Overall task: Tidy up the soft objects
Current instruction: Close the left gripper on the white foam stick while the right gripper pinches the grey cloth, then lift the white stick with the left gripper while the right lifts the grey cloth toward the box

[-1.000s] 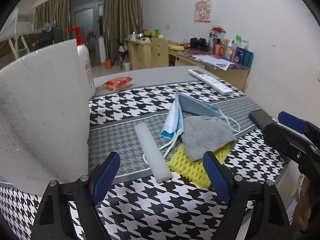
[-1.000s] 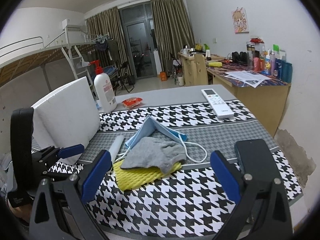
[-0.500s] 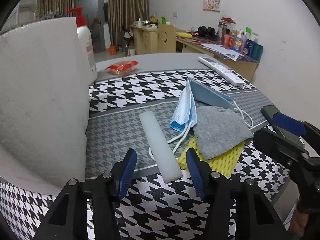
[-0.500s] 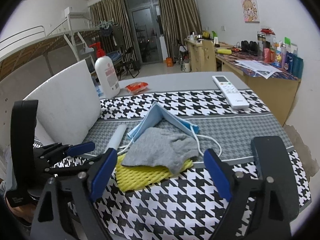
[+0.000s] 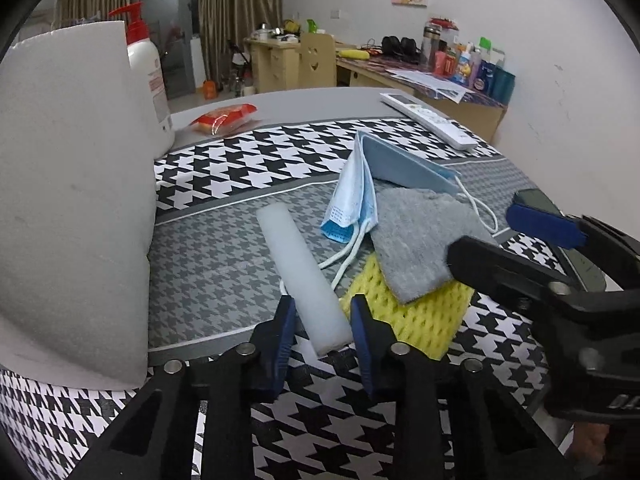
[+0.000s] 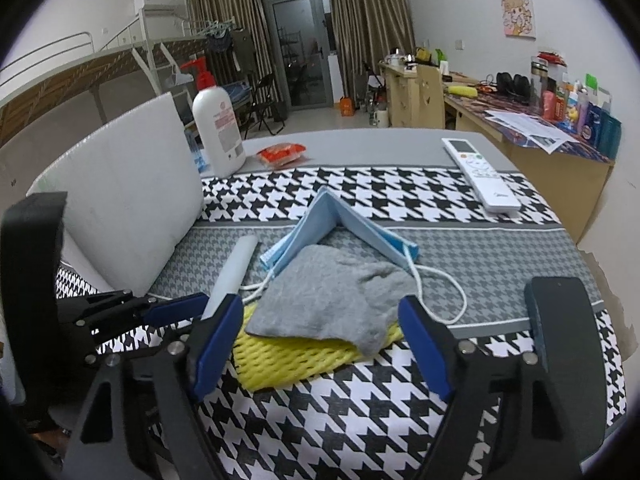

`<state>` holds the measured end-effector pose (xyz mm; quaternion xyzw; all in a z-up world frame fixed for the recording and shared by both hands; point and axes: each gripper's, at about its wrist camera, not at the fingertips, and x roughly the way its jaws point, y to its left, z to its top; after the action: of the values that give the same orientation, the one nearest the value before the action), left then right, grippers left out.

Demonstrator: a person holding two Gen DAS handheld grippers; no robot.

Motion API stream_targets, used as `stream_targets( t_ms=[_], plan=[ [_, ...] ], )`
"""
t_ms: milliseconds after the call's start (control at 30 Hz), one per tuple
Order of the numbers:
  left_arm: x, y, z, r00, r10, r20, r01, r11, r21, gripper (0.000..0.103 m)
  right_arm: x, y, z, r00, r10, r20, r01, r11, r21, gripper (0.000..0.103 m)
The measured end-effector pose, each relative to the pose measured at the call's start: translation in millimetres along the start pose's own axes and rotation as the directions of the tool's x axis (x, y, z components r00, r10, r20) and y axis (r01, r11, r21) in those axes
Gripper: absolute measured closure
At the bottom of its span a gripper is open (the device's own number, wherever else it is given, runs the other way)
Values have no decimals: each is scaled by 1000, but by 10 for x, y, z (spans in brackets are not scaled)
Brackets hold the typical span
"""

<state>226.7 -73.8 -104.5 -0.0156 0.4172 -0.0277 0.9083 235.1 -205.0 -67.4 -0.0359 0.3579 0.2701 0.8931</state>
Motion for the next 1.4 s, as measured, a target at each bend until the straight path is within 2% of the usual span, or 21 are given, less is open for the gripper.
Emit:
stream_targets(
  t_ms=[100,267,433,567,767,1000,1400],
  plan=[
    [12,22,-5,1000,-14,-7,14,1000,-4,78,73,3,13,1000,1,-25,-1,1000,0,21],
    [-18,75,-23,999,-37,0,37,999,-7,81,210,-8,14,997,-16,-77,16,1000,-3,36],
    [-29,101,-35,999,-42,-1,42,999,-4,82,260,15,5,996,-30,-87,28,999,-20,37],
    [-35,106,-42,999,-48,0,48,999,-5,83,270,24,-7,994,-65,-90,62,997,-35,61],
    [-80,99,-69,997,-74,0,74,997,8,85,193,-8,-40,994,-64,-94,62,998,-22,83],
    [-184,99,-108,996,-86,23,85,996,22,85,-1,7,-93,996,-57,-69,56,998,-18,89],
    [-486,88,-61,990,-78,117,70,995,69,85,-273,-23,-15,999,-41,5,41,999,35,90]
  ],
)
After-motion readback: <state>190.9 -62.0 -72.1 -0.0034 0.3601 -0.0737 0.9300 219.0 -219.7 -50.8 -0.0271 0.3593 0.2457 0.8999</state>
